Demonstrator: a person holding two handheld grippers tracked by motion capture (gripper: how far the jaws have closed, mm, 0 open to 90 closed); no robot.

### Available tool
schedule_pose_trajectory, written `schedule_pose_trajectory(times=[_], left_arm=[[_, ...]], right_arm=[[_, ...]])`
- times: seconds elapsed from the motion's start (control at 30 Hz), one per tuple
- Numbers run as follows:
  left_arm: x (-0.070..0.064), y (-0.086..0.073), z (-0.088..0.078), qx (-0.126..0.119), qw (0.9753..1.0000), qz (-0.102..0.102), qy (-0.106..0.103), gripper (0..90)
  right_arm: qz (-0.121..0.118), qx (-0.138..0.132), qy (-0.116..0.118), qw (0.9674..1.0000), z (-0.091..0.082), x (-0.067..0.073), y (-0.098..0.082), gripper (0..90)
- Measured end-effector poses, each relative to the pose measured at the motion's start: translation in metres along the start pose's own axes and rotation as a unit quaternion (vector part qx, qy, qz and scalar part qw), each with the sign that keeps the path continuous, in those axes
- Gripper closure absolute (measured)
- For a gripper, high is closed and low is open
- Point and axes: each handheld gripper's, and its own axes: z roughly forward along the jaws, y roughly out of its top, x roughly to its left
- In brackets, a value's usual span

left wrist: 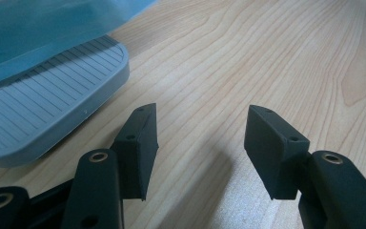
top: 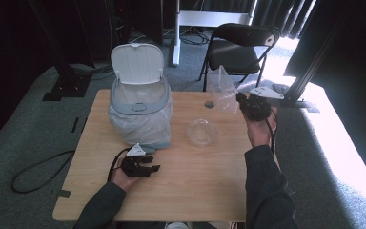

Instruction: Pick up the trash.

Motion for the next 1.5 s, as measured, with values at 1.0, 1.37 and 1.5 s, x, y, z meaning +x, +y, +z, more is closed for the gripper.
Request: schedule_pose_trajectory(times=[1.0,1.37,1.5], left_arm=[[0.000,0.000,0.000,0.002,1.0000,0.000,-0.001,45.3],[0.000,0.000,0.000,0.001,1.0000,-0.002,-0.002,45.3],[0.000,0.000,0.000,0.000,1.0000,-0.003,-0.002,45.2]], right_arm=[[-0.032,-0.037,0.040,0.9980,-0.018,0.022,0.027,86.2],[-0.039,-0.044,0.054,0.9968,-0.020,0.030,0.034,86.2],[-0.041,-0.047,0.059,0.9963,-0.022,0.032,0.037,86.3]])
